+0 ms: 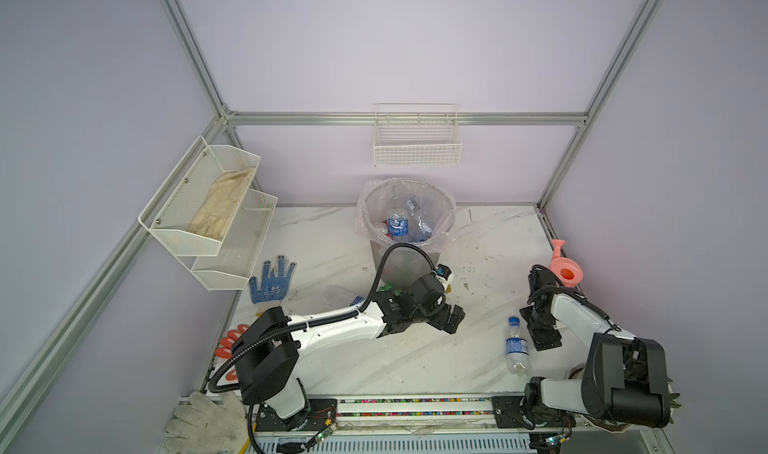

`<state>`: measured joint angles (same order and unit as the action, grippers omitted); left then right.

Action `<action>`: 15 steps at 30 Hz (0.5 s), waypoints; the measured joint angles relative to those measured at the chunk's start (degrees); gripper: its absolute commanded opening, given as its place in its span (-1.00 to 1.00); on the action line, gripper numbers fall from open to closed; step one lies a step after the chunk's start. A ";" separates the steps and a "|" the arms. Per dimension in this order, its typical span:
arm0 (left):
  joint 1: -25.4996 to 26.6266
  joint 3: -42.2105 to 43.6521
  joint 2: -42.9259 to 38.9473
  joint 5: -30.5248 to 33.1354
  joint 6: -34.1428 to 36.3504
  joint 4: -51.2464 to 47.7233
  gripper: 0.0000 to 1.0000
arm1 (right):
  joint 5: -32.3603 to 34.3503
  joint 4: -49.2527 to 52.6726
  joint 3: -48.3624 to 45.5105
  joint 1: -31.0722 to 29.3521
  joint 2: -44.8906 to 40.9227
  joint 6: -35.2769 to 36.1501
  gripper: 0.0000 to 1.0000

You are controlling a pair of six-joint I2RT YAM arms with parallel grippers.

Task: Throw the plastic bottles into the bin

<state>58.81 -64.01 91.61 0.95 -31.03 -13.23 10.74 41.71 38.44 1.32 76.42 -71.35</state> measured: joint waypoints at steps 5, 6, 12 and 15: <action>-0.94 -0.02 0.55 0.15 -0.98 -1.44 1.00 | -2.51 -1.46 1.92 -12.20 4.72 -4.13 0.61; -1.03 -0.02 0.68 0.07 -1.16 -1.64 1.00 | -2.80 -1.68 2.62 -13.31 5.44 -4.68 0.61; -0.70 -0.02 3.30 -1.66 -2.69 -2.60 1.00 | -4.46 -2.43 4.79 -15.54 6.78 -5.84 0.61; 0.33 -0.02 4.26 -1.81 -3.50 -3.50 1.00 | -4.61 -3.02 6.40 -15.65 6.36 -4.81 0.64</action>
<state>59.13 -64.03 95.88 -0.86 -34.52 -16.73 6.13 38.70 44.84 -14.33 82.78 -76.16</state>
